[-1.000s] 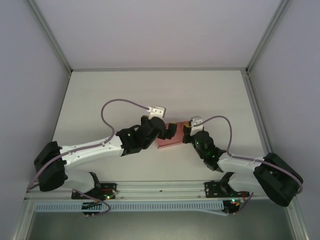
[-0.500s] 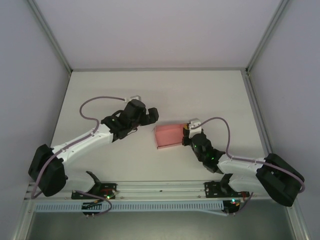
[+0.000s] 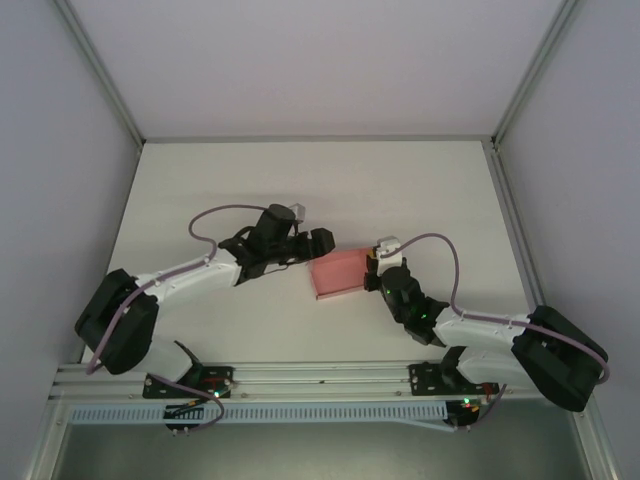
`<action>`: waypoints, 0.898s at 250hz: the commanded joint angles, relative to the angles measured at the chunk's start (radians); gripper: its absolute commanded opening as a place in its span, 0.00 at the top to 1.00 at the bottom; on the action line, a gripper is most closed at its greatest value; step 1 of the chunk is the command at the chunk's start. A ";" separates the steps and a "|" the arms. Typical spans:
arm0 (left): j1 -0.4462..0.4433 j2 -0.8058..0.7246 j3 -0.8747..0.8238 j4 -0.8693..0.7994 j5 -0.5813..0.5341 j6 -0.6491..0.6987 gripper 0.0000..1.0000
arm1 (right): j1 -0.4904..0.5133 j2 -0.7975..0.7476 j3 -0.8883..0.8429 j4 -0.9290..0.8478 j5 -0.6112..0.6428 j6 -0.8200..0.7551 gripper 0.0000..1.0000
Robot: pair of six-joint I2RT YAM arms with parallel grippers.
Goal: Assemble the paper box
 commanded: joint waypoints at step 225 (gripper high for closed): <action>0.028 0.092 0.141 -0.300 0.152 0.142 0.11 | 0.038 -0.038 -0.009 -0.292 0.025 0.015 1.00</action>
